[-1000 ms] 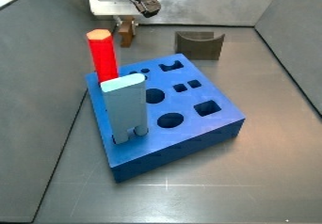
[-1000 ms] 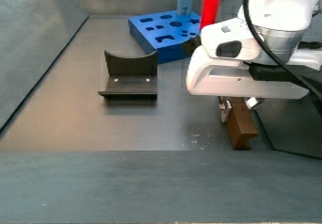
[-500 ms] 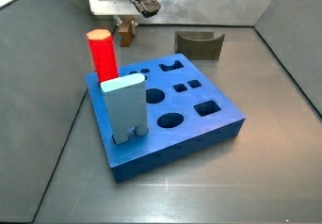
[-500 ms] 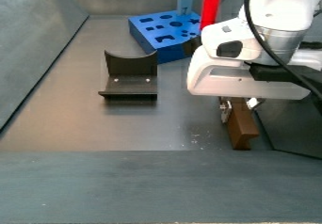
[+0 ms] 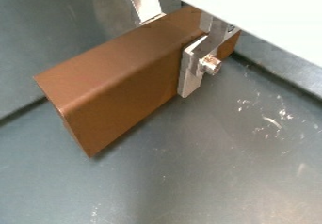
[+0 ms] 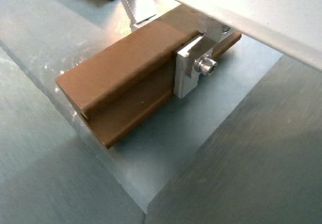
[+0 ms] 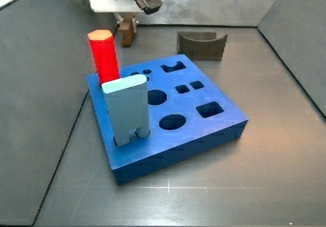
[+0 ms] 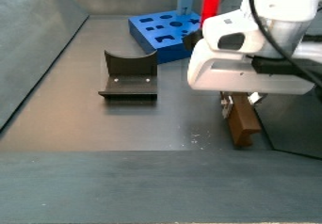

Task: Pick up the arch object. Move up. Place the arch object on the fixture. Regrasp the arch object. Move to above the board. Insert the arch object.
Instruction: Move up, then place the arch object on the fixture.

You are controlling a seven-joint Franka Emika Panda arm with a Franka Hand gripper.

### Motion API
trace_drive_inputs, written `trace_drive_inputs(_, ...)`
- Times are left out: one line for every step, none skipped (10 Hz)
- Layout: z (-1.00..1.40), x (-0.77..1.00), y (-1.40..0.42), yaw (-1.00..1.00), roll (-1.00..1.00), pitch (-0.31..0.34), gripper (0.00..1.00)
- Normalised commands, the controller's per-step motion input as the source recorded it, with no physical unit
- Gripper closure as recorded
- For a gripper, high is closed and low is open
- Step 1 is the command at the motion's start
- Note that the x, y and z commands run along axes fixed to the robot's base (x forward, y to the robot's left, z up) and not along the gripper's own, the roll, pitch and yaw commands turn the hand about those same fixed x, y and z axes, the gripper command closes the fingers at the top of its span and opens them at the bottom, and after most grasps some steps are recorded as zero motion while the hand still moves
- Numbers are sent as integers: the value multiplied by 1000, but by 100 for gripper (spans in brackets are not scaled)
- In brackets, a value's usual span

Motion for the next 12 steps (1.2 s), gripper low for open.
trace_drive_inputs(744,-39,5,-51,-3,28,100)
trace_drive_inputs(576,-32,9,-42,5,36,100)
trace_drive_inputs(493,-30,9,-37,7,43,100)
trace_drive_inputs(317,-24,8,-27,15,50,100)
trace_drive_inputs(1000,0,0,0,0,0,100)
trace_drive_inputs(1000,7,-1,4,11,-7,100)
trace_drive_inputs(1000,-1,-3,3,8,9,100)
trace_drive_inputs(1000,-8,1,-2,11,33,100)
trace_drive_inputs(1000,-12,1,-4,13,41,100)
trace_drive_inputs(1000,-18,4,-10,24,45,100)
trace_drive_inputs(1000,-21,5,-12,28,49,100)
trace_drive_inputs(1000,-29,9,-15,39,58,100)
